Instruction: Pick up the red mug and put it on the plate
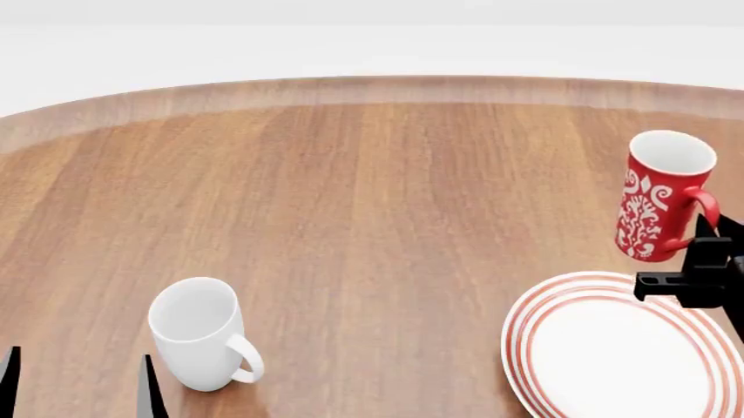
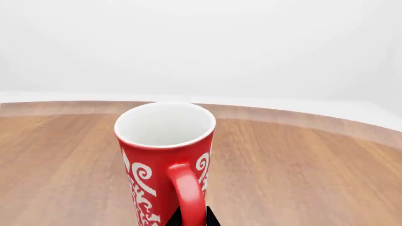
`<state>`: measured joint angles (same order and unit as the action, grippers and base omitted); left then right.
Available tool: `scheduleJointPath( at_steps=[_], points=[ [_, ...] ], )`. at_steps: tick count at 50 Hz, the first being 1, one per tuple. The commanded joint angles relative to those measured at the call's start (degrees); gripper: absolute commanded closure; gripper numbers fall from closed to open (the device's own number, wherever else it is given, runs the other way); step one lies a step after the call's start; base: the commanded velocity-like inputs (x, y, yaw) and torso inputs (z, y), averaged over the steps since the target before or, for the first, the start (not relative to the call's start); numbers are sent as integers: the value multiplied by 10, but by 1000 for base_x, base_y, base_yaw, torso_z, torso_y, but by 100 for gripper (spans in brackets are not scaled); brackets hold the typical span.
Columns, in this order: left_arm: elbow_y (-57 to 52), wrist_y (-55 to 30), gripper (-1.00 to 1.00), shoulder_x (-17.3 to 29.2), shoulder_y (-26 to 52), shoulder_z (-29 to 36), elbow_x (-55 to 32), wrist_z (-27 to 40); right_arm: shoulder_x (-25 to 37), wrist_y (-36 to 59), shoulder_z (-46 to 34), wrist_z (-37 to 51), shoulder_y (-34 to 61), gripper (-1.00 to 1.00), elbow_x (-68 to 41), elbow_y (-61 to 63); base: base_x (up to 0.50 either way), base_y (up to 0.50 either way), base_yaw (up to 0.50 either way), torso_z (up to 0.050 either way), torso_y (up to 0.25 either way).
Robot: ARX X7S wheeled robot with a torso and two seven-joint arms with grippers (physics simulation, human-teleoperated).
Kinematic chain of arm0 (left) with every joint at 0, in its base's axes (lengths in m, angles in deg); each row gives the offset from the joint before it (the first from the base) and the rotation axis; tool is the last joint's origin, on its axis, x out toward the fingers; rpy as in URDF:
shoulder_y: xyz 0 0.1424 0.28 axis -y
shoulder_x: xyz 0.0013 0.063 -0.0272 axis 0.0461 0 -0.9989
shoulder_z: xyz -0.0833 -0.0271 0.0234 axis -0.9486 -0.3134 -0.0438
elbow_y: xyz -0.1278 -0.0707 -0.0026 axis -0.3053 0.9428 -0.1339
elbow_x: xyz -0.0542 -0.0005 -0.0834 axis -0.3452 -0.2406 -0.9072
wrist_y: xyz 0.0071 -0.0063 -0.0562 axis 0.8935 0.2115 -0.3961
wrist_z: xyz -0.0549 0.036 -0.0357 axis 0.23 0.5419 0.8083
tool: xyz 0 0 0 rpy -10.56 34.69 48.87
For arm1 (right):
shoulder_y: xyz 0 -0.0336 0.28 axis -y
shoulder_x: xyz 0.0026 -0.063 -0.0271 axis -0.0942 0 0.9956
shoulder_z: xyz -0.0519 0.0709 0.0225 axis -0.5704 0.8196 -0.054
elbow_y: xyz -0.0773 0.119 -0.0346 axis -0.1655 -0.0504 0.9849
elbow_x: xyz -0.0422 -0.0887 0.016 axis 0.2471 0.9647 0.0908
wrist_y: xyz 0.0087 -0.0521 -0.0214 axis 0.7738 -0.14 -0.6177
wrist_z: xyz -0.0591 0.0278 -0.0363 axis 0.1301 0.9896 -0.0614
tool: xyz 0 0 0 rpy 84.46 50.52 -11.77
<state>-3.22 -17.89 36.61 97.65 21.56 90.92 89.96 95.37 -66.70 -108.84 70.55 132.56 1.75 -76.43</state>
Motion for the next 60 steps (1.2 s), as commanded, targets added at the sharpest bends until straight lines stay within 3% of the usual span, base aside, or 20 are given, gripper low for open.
scheduleJointPath(
  at_steps=[1,11,21,43,60],
  points=[
    [0,-1,-100,1,0,1,0,1,-20,-56,0,-36,12,100,26,-76,0,0,0,0,0],
    [0,-1,-100,2,1,3,-1,2,-47,-142,1,-53,17,100,55,-151,0,0,0,0,0],
    [0,1,-100,2,1,5,-3,1,-115,-278,14,-128,87,100,78,-385,0,0,0,0,1],
    [1,2,-100,3,2,6,-3,6,-147,-268,249,-155,58,100,275,-387,0,0,0,1,0],
    [7,13,-100,2,4,6,2,11,-154,-260,361,-164,38,100,373,-387,0,0,0,0,0]
  ],
)
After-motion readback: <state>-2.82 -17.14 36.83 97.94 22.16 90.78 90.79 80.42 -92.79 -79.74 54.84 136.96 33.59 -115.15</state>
